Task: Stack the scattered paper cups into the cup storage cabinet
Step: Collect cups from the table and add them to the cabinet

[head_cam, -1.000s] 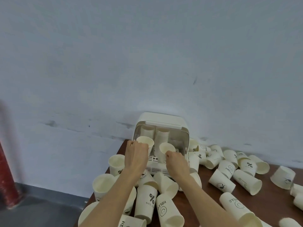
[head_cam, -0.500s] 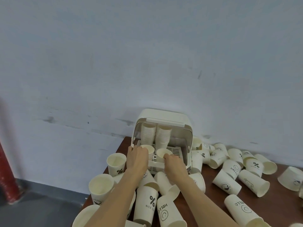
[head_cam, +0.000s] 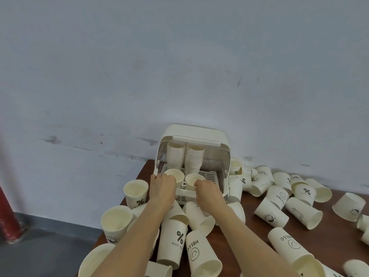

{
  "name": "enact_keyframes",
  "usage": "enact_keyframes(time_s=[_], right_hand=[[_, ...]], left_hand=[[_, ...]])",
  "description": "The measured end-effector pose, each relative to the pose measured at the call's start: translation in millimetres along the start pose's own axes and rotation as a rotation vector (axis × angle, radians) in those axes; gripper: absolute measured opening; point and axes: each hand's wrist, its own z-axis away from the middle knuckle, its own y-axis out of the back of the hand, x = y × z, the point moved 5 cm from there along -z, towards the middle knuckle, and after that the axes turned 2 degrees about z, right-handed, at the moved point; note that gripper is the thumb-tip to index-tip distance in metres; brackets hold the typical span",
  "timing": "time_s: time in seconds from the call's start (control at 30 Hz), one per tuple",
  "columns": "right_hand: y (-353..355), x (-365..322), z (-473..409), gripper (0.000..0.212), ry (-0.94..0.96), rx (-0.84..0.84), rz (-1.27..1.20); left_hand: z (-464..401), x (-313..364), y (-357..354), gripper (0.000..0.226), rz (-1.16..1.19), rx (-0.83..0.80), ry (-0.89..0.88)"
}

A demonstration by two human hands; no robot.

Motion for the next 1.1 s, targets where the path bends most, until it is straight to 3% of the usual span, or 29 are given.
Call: enact_keyframes(time_s=[0.23, 0.43, 0.57, 0.77, 0.93, 1.1], right_hand=[[2, 1, 2, 0.030, -0.011, -0.008, -0.039], [12, 1, 11, 0.043, -0.059, -0.087, -0.119], [28, -2, 29, 0.053, -0.084, -0.173, -0.252], [76, -11, 88, 0.042, -0.127, 0.046, -0.373], [108, -7, 176, 0.042, -0.164, 0.214, -0.499], [116, 10, 237, 0.040, -0.227, 0.251, -0.497]], left_hand=[[2, 1, -2, 0.028, 0.001, -0.070, -0.015], [21, 5, 7, 0.072, 0.135, -0.084, 0.029], [54, 6, 38, 0.058, 0.252, -0.012, -0.001], [117, -4, 80, 0.022, 0.462, 0.098, -0.062], [168, 13, 102, 0.029, 0.634, 0.148, -0.107], [197, 51, 112, 0.033, 0.763, 0.175, -0.206]])
